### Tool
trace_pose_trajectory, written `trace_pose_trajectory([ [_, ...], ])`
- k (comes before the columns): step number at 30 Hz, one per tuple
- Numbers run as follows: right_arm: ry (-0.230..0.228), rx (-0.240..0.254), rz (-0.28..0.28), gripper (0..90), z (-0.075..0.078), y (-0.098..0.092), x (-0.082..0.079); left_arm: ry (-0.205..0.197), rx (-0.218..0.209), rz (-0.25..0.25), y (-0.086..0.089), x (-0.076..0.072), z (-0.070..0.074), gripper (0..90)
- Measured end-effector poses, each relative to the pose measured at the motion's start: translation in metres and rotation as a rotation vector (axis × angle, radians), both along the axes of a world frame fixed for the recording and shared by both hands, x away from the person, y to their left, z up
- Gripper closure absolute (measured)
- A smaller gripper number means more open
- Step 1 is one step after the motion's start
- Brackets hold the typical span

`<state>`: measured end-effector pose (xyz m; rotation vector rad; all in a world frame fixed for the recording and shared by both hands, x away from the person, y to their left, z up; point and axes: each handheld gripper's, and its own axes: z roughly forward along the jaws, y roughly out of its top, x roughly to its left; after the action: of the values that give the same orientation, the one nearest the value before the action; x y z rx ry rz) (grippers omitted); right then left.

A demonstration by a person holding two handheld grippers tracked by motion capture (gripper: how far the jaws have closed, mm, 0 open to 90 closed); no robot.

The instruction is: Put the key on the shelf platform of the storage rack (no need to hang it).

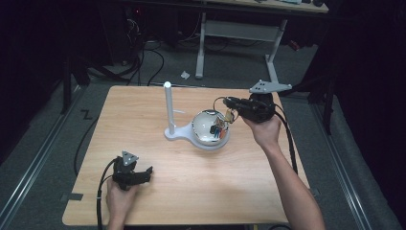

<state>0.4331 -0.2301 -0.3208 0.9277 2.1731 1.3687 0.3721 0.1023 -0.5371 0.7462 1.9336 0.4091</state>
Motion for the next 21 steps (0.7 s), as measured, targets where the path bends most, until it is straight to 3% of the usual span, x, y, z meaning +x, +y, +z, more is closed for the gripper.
trace_pose_trajectory([
  [5, 0.011, -0.01, -0.007, 83.1, -0.009, 0.007, 0.008, 0.006, -0.015, 0.01, -0.001, 0.0, 0.001, 15.3],
  [14, 0.027, -0.053, -0.018, 83.0, -0.029, 0.02, 0.018, 0.0, 0.0, -0.002, 0.0, 0.0, 0.0, 15.3],
  [21, 0.055, -0.054, -0.01, 83.0, -0.045, 0.024, 0.023, -0.001, 0.003, 0.0, 0.0, 0.0, 0.0, 15.3],
])
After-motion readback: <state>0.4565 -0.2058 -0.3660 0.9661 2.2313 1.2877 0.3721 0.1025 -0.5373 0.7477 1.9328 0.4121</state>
